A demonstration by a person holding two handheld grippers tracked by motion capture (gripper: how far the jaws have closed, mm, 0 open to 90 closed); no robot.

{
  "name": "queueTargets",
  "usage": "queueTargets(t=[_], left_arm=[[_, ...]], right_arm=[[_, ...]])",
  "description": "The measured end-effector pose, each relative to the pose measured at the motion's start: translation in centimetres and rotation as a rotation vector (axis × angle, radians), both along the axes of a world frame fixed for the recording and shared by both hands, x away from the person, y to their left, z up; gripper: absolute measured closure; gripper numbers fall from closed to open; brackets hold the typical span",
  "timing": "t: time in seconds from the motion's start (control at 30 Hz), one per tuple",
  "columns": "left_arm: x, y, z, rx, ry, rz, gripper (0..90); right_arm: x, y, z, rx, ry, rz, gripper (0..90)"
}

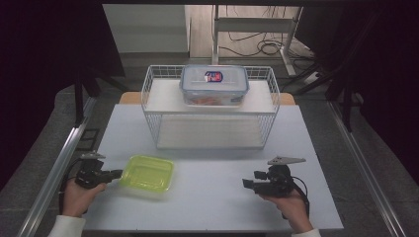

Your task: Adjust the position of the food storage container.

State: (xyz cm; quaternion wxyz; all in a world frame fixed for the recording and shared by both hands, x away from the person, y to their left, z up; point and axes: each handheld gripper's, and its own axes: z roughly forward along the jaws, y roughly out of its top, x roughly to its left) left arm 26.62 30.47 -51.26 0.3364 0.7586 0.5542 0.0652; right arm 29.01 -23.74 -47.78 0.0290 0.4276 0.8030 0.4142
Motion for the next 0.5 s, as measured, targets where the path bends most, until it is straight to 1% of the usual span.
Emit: queueTargets(t=[0.2, 0.23, 0.33, 0.37, 0.47, 0.5], left_arm=[[0.1, -1.2, -0.1, -0.01, 0.009, -0.028, 90.0], [0.0, -1.7, -0.1, -0.011, 0.009, -0.045, 90.0], [0.0, -2.1, -0.1, -0.008, 0.008, -0.053, 90.0], [0.0, -2.6, -0.1, -0.005, 0.007, -0.067, 90.0], [0.0, -3.1, -0.1, -0.01, 0.008, -0.08, 90.0], [0.0, -3.4, -0.1, -0.005, 0.007, -0.088, 90.0]], right_arm=[[0.0, -0.1, 0.1, 0.003, 0.001, -0.003, 35.7], [0.0, 0.0, 0.1, 0.002, 0.001, -0.002, 35.7], [0.0, 0.0, 0.0, -0.001, 0.001, 0.001, 35.7], [0.0, 0.0, 0.1, -0.002, 0.001, 0.002, 35.7], [0.0, 0.1, 0.1, 0.0, -0.001, 0.0, 35.7], [0.0, 0.1, 0.1, 0.001, -0.005, -0.004, 35.7]])
